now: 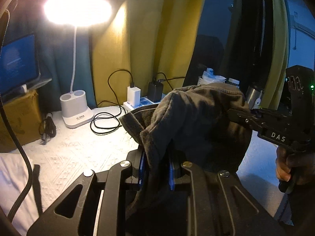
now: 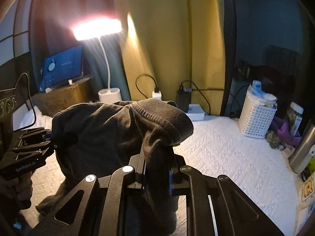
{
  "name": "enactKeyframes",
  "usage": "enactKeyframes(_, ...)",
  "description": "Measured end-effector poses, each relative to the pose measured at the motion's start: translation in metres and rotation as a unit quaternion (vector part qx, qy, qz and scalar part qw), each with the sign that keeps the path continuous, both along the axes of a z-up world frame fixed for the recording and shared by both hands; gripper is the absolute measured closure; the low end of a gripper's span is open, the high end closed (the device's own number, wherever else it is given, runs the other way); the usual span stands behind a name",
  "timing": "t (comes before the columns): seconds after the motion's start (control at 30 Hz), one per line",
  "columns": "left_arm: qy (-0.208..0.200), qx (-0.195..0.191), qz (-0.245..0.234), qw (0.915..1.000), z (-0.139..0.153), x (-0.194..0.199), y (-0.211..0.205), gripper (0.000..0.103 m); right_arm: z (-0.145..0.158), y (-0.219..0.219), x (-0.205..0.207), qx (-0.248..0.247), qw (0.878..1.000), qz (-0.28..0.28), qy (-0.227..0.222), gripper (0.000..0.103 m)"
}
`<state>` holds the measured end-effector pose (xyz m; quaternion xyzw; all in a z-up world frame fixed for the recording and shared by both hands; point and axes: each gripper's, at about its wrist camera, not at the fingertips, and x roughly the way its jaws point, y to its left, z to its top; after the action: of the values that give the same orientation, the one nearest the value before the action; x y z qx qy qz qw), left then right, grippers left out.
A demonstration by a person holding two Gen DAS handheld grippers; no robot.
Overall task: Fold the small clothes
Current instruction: 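Lift the shirt end with both grippers and fold it over the body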
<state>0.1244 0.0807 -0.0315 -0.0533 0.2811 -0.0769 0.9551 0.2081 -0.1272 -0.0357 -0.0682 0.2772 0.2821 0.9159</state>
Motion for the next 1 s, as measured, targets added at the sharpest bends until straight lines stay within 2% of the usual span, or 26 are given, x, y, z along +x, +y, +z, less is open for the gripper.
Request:
enactKeyframes(0.37,-0.008,0.004,0.035,0.9993,0.023,-0.038,-0.003,0.086,0.036,-0.013,-0.055,0.019,0.999,0.011,-0.044,0.087)
enactKeyframes(0.73,-0.061,0.019,0.055,0.9964,0.055,-0.084,-0.006,0.088,0.069,-0.016,-0.106,0.032,0.994,0.026,-0.097,0.087)
enactKeyframes(1.0,-0.104,0.028,0.065,0.9920,0.087,-0.120,-0.004,0.089,0.106,-0.014,-0.150,0.048,0.986,0.043,-0.151,0.087)
